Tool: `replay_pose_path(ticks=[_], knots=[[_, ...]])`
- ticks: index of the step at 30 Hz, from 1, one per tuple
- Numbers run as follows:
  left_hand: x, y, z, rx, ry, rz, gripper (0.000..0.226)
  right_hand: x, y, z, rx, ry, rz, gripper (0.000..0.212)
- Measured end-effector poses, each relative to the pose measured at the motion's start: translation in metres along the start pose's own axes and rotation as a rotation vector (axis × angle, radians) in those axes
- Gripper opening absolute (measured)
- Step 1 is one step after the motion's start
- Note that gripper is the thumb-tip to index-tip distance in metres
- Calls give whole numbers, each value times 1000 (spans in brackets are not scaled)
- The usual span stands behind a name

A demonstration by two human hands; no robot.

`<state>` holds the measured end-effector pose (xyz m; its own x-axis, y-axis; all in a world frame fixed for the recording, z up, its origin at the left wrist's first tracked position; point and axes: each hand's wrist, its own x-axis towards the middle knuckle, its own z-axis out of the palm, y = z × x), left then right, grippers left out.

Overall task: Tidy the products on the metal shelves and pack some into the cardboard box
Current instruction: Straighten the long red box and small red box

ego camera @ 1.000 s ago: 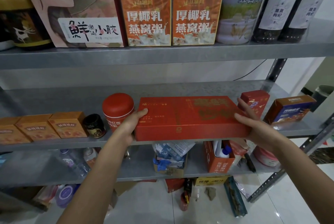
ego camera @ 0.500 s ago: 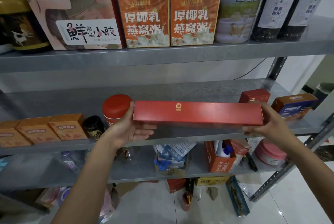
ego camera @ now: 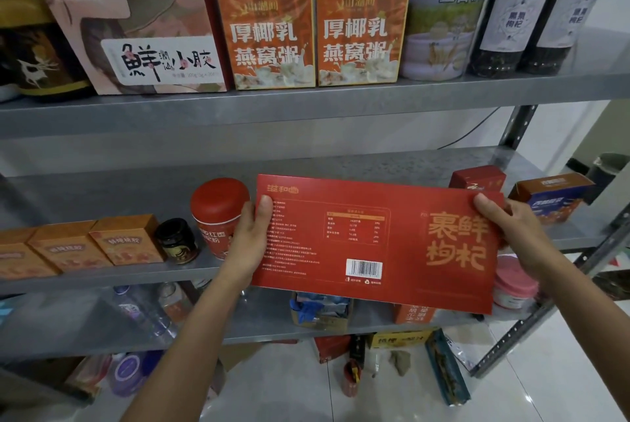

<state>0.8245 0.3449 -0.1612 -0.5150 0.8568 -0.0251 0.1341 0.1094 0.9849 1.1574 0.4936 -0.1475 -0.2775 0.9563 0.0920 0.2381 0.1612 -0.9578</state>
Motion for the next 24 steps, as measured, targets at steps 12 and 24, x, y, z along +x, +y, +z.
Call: replay_pose_path(ticks=[12, 24], knots=[[10, -8, 3, -126, 151, -119, 83, -17, 26, 30, 293, -105, 257, 94], [20, 2, -9, -47, 122, -12, 64, -18, 23, 27, 293, -29, 318, 98]])
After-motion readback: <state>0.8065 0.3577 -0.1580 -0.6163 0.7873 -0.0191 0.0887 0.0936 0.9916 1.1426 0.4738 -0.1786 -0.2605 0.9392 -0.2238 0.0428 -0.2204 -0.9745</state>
